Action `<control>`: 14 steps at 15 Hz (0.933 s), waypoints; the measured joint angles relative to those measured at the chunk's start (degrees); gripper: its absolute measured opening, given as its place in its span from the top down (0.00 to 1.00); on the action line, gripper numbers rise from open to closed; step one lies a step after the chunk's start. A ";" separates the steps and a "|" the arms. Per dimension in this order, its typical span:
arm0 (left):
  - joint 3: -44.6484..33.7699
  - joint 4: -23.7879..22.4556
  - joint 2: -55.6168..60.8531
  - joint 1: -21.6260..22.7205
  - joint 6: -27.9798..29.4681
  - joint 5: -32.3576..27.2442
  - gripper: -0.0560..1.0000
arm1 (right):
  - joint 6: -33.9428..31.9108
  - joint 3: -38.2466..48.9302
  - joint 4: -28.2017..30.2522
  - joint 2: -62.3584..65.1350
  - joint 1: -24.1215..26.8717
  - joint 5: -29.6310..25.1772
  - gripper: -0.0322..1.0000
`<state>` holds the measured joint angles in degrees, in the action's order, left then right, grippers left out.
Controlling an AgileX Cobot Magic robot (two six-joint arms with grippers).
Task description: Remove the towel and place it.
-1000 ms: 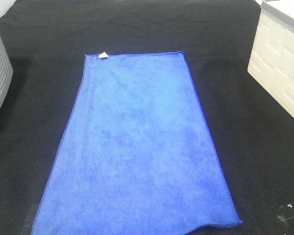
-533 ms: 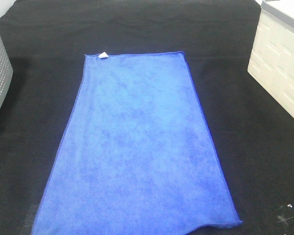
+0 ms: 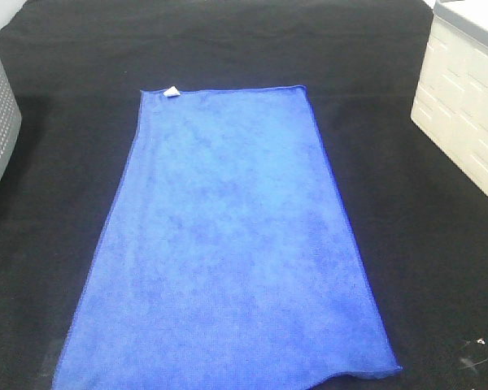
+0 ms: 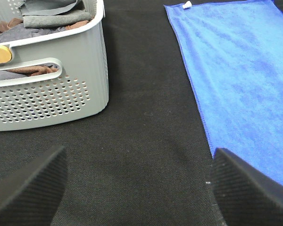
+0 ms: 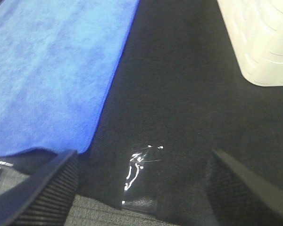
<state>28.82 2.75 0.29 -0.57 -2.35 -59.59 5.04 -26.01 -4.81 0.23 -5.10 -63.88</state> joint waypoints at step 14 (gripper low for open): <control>0.00 0.11 0.00 0.00 0.00 0.00 0.22 | 0.00 0.00 -0.57 0.00 5.04 0.00 0.28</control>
<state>28.82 2.86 0.29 -0.57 -2.35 -59.59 5.04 -26.01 -5.39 0.23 -0.06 -63.88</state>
